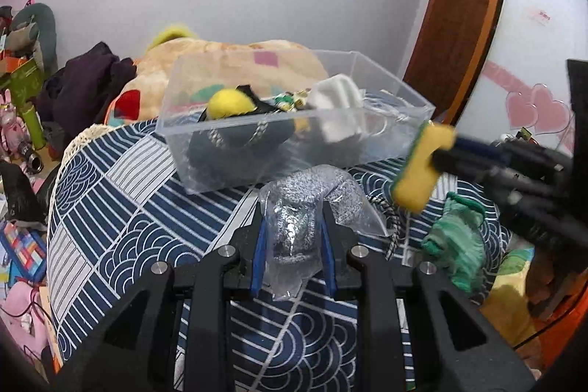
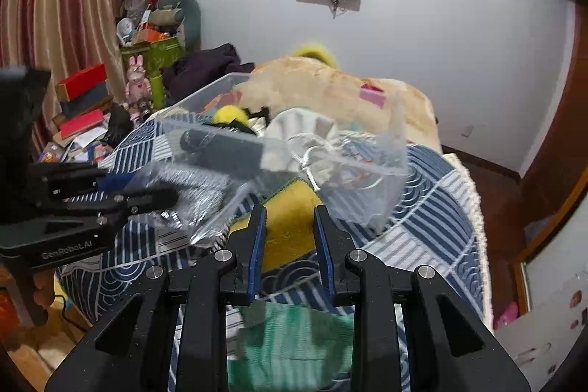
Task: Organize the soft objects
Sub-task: 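Place the bagged glove into the box with the left tool while the right tool drops the sponge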
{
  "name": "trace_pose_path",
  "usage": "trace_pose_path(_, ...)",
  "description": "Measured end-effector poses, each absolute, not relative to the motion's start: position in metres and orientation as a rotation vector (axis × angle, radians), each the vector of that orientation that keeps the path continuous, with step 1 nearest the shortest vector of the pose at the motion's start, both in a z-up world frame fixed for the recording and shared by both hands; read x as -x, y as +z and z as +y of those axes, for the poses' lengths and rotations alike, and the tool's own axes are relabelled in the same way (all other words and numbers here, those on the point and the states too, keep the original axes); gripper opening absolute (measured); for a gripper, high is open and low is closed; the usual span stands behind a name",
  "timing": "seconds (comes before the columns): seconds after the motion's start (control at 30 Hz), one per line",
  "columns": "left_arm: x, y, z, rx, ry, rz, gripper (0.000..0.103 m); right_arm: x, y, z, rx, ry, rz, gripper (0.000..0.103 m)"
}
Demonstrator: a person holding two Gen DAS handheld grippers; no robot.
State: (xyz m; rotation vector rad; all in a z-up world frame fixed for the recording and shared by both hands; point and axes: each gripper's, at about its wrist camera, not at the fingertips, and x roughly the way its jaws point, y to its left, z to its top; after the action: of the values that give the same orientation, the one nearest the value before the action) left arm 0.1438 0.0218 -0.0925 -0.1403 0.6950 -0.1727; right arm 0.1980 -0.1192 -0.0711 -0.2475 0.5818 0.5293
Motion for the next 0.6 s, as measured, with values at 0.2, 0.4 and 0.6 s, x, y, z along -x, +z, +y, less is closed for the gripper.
trace_pose_path(0.2, -0.14, -0.081, 0.032, 0.18, -0.172, 0.652, 0.025, -0.198, -0.055, -0.126, 0.222, 0.511, 0.536, 0.023)
trace_pose_path(0.4, -0.136, -0.051, 0.042, 0.188, -0.17, 0.568, 0.025, -0.2, -0.034, -0.128, 0.188, 0.496, 0.465, 0.023)
trace_pose_path(0.6, -0.152, -0.031, 0.05, 0.177, -0.127, 0.505, 0.025, -0.216, -0.027, -0.123, 0.179, 0.472, 0.439, 0.023)
